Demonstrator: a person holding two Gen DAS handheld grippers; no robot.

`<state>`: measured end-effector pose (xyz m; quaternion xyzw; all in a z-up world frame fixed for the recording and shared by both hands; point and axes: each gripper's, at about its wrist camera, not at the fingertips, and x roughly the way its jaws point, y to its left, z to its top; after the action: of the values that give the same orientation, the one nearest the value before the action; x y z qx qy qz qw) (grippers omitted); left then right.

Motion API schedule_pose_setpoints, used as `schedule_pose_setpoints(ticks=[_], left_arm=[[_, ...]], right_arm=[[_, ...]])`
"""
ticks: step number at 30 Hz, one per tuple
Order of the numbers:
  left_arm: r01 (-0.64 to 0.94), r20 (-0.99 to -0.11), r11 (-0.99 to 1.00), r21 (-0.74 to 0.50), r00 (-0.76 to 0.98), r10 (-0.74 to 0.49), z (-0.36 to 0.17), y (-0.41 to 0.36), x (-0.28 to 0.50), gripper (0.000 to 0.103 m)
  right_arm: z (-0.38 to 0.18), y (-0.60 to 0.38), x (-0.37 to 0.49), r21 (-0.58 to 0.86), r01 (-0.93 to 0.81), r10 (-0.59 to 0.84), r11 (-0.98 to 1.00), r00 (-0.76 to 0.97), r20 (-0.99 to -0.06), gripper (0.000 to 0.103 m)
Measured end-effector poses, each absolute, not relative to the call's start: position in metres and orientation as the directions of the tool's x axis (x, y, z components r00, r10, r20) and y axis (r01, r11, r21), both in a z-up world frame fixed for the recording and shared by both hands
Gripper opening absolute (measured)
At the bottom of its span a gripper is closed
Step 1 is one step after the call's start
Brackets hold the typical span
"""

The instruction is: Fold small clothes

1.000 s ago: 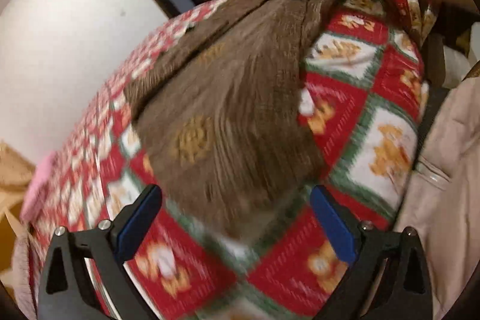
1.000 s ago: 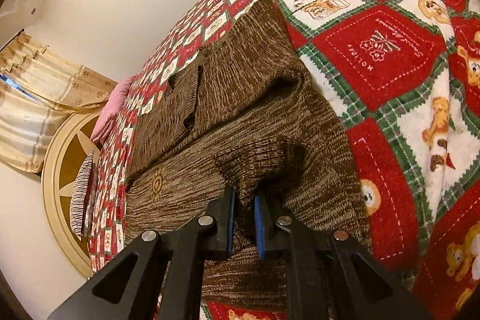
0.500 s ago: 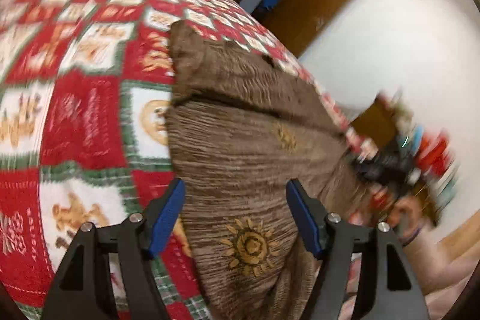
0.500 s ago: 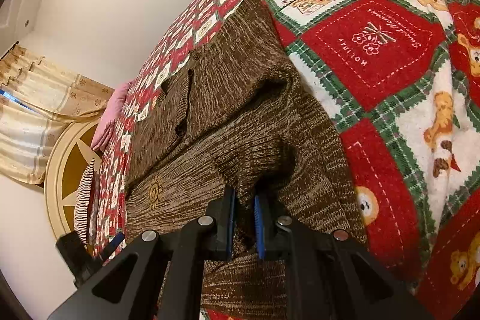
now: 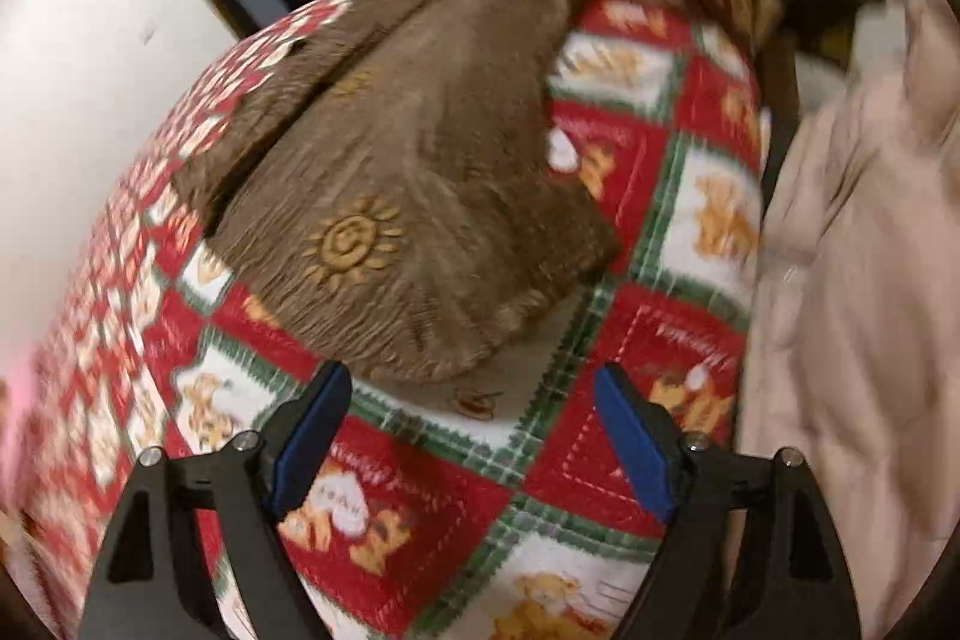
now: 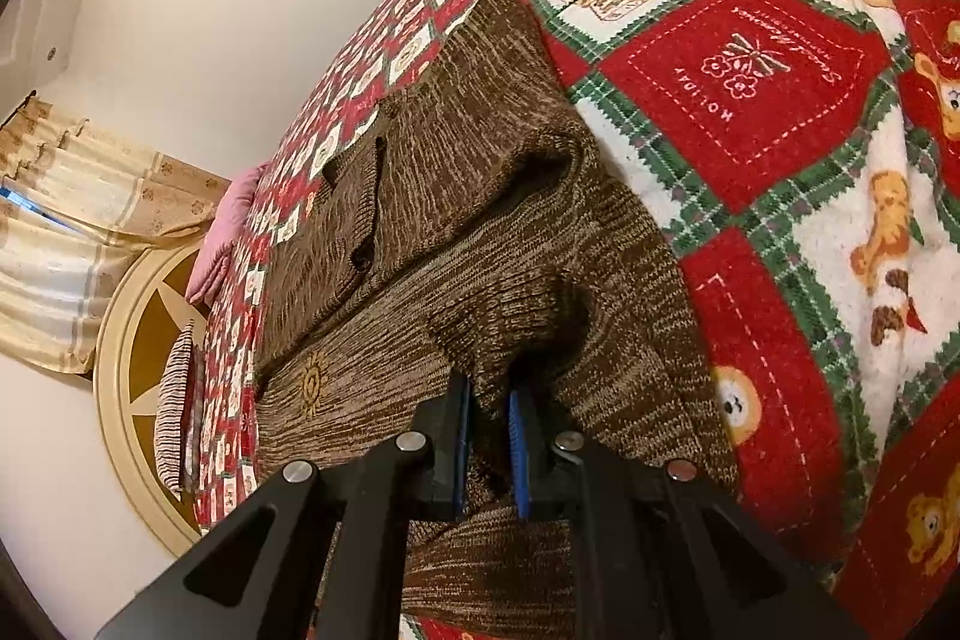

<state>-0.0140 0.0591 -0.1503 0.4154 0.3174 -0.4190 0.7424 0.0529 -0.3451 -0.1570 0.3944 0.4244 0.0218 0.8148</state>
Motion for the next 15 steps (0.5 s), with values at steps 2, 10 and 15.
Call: schedule_pose_setpoints(ticks=[2, 10, 15], left_arm=[[0.881, -0.822, 0.321, 0.347, 0.451, -0.348, -0.156, 0.050, -0.001, 0.087], [0.795, -0.740, 0.589, -0.148, 0.306, -0.599, -0.125, 0.051, 0.082, 0.049], [0.595, -0.711, 0.690, -0.411, 0.264, -0.651, -0.150, 0.072, 0.130, 0.040]], right_arm=[[-0.157, -0.345, 0.051, 0.660, 0.300, 0.369, 0.688, 0.639, -0.675, 0.011], [-0.158, -0.347, 0.051, 0.671, 0.317, 0.378, 0.671, 0.632, -0.677, 0.011], [-0.158, -0.345, 0.051, 0.669, 0.320, 0.372, 0.671, 0.635, -0.676, 0.011]])
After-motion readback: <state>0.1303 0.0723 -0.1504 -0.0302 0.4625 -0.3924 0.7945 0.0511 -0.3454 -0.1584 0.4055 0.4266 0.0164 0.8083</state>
